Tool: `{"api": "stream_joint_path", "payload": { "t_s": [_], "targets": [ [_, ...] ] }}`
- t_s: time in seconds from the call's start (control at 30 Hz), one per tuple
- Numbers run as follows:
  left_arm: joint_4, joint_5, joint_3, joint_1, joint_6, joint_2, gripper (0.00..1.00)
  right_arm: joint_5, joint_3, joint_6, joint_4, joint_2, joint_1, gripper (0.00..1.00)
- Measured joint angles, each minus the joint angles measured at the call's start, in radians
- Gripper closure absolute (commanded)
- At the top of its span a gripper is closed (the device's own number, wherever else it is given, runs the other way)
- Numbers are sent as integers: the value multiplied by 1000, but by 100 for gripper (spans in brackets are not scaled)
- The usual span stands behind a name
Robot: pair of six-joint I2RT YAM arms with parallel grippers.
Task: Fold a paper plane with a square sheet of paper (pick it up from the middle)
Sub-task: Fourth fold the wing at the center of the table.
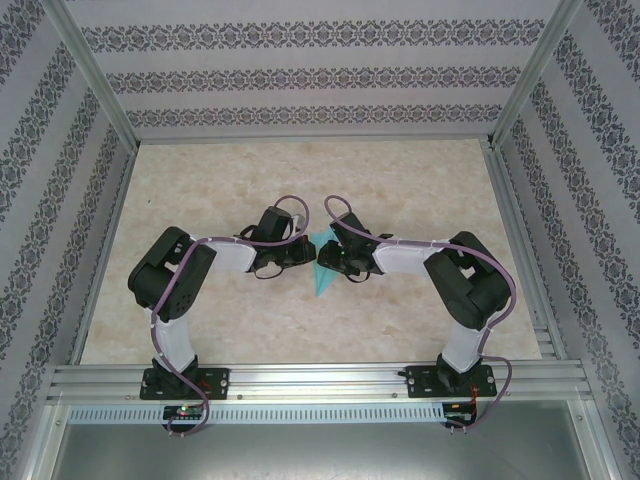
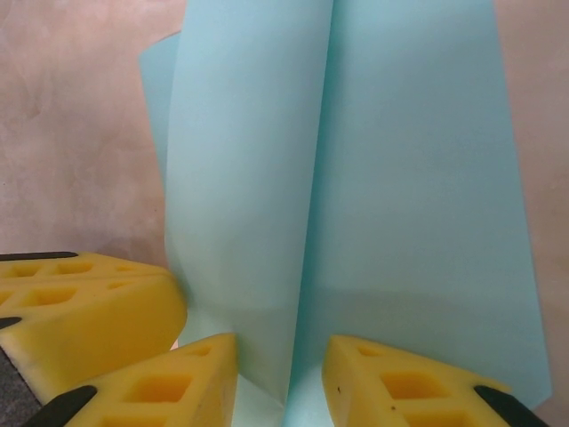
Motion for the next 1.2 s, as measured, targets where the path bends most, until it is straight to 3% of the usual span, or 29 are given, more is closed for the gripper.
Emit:
{"api": "stream_joint_path", "payload": {
  "t_s": [0.43,1.2],
  "targets": [
    [-86,-21,53,3,45,27,93,-42,-63,-8,103,-29,-11,60],
    [-138,-42,91,3,89,44,94,-56,-61,-79,80,-27,-20,65]
  ]
}}
